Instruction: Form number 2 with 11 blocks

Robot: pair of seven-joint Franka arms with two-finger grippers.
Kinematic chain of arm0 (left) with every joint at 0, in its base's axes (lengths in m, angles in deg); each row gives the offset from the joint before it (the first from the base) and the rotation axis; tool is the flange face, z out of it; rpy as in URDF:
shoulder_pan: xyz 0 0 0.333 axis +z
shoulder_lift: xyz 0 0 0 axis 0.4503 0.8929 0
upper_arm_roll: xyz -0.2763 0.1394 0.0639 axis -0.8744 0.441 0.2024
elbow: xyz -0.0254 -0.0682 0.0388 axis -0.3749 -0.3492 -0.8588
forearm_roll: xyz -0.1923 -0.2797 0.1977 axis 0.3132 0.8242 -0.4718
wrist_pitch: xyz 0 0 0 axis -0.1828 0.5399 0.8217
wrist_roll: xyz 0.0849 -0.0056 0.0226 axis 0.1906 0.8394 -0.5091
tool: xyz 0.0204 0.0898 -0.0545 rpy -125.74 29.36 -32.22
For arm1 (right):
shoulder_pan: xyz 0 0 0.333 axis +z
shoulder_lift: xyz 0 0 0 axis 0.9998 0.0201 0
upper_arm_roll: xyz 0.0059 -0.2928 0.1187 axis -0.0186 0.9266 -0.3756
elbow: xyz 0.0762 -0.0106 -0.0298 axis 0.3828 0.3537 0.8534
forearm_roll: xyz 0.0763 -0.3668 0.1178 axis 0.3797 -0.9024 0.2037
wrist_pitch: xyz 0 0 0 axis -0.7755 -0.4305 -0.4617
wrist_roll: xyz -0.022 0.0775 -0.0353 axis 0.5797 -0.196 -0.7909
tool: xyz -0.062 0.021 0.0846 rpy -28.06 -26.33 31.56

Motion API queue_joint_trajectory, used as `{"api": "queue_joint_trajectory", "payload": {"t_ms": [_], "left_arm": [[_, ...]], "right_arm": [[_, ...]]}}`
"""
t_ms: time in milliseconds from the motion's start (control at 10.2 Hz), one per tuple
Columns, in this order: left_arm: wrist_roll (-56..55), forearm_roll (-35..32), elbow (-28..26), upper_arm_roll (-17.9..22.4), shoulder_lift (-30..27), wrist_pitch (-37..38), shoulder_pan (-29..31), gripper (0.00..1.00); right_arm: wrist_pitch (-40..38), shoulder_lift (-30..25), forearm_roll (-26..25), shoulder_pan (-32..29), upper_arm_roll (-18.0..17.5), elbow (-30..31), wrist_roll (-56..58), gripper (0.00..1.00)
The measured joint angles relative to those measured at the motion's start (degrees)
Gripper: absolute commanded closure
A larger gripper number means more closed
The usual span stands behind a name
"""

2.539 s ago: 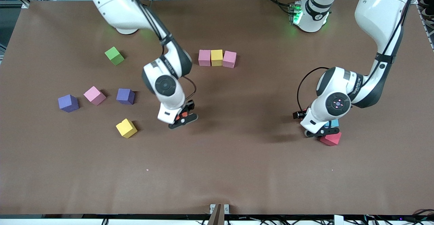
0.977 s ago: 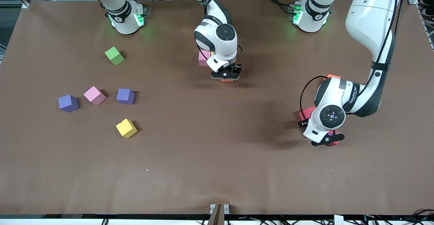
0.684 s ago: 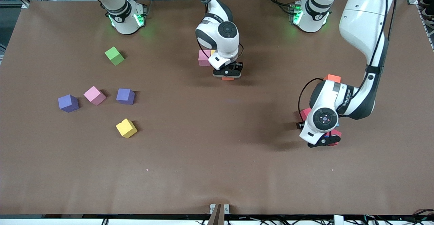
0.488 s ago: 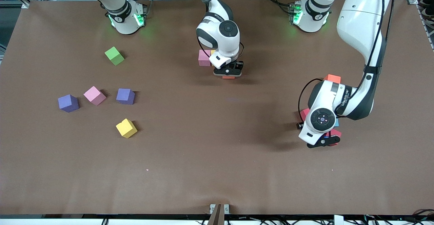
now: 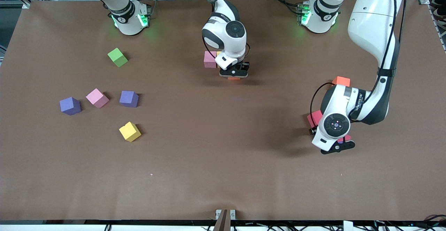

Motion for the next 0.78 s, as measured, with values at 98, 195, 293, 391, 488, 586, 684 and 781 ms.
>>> {"api": "queue_joint_trajectory", "payload": {"t_ms": [98,195,293,391,488,586,684,781], "left_arm": [[0.00,0.25,0.55,0.30,0.31,0.00,-0.09,0.00],[0.00,0.62,0.97,0.48,0.49,0.00,-0.18,0.00],[0.00,1.34,1.57,0.74,0.71,0.00,-0.45,0.00],[0.00,2.17,2.11,1.35,1.00,0.00,-1.00,0.00],[0.00,3.09,2.67,2.19,1.49,0.00,-1.75,0.00],[0.00,3.60,3.23,2.93,2.11,0.00,-2.58,0.00],[0.00,3.69,3.71,3.54,2.72,0.00,-3.25,0.00],[-0.01,3.70,3.99,3.76,3.20,0.00,-3.59,0.00]], "right_arm": [[-0.03,0.00,0.00,0.11,0.00,0.02,0.00,0.85],[-0.04,-0.01,0.00,0.21,0.00,0.03,0.00,0.85],[-0.04,-0.01,0.00,0.27,0.00,0.03,0.00,0.84],[-0.03,-0.01,0.00,0.29,0.00,0.03,-0.08,0.84],[-0.02,-0.01,0.00,0.34,0.00,0.03,-0.28,0.84],[0.00,0.00,0.00,0.50,0.00,0.03,-0.53,0.84],[0.01,0.00,0.00,0.65,0.00,0.03,-0.70,0.83],[0.01,0.00,0.00,0.78,0.00,0.03,-0.90,0.80]]}}
